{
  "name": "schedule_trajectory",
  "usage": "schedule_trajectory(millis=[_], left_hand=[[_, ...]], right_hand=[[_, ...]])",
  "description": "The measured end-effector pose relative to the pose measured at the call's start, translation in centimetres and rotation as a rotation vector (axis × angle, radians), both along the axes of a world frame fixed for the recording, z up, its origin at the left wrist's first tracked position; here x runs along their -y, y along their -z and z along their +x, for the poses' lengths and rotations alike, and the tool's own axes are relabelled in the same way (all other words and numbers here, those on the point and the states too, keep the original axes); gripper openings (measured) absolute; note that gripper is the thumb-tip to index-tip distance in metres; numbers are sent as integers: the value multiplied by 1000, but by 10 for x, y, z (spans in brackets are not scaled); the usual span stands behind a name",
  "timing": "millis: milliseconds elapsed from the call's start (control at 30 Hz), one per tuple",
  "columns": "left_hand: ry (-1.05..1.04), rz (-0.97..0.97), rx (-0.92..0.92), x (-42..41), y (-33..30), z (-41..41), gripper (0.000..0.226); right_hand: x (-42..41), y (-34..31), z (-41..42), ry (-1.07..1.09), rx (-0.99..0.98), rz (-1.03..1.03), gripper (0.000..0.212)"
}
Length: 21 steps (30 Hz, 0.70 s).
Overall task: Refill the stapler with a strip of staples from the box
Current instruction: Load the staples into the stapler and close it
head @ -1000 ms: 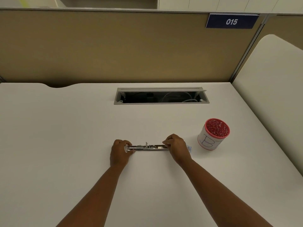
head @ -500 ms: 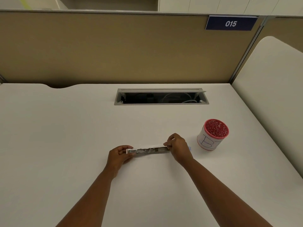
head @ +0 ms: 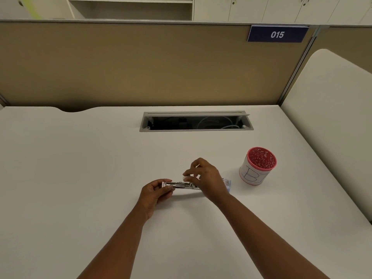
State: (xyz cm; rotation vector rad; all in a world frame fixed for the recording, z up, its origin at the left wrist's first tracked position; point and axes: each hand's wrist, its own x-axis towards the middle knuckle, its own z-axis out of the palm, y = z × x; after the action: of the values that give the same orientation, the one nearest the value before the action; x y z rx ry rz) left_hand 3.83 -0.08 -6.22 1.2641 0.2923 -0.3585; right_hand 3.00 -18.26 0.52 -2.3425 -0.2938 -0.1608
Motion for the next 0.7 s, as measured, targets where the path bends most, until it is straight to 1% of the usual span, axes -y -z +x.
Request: schedule_trajectory(millis=[100, 200, 300, 400, 467, 700], left_hand=[[18, -38, 4, 4, -2, -2, 18], [19, -68, 8, 7, -3, -3, 18], [12, -91, 8, 10, -5, -5, 18], [12, -116, 12, 12, -5, -6, 19], [12, -127, 13, 13, -6, -6, 19], [18, -140, 21, 14, -7, -5, 19]], right_hand=[[-8, 2, -7, -30, 99, -119, 12], [-12, 2, -13, -10, 255, -239, 4], [-14, 3, -15, 55, 299, -299, 8], [-15, 5, -16, 103, 237, -202, 2], [-15, 6, -15, 111, 128, -128, 8], [-12, 10, -11, 115, -14, -114, 17]])
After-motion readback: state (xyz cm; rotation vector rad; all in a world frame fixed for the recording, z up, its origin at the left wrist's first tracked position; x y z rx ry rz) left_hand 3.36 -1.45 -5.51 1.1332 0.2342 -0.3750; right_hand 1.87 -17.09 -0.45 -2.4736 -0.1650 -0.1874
